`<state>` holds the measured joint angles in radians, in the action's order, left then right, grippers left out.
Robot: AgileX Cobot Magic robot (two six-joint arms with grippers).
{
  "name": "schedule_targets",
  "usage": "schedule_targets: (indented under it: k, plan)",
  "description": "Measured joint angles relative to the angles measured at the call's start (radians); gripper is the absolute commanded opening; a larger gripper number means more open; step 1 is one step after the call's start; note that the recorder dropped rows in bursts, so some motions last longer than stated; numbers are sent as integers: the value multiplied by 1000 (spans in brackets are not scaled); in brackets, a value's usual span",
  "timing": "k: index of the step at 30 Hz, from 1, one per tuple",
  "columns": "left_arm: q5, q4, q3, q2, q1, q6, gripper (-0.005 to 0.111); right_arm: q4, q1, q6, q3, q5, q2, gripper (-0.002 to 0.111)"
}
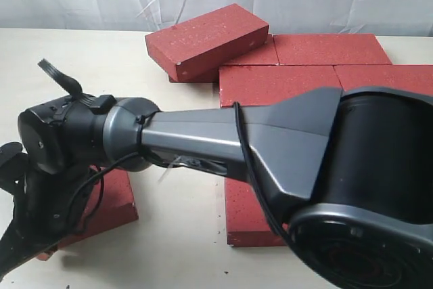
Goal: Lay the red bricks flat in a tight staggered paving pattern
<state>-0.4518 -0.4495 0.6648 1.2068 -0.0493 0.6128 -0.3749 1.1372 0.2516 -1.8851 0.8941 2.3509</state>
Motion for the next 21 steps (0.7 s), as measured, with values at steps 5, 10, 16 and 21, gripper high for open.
schedule_targets:
  k: [5,10,16,21]
  plan:
    - [5,0,0,0,0,0,0,137,-13,-73,0,66,-17,-1]
    - [14,2,0,0,0,0,0,220,-61,-118,0,127,-45,-1]
    - [15,18,0,0,0,-2,0,244,-164,-131,0,140,-55,-1]
    - [30,60,0,0,0,-46,0,263,-273,-124,0,189,-78,-1]
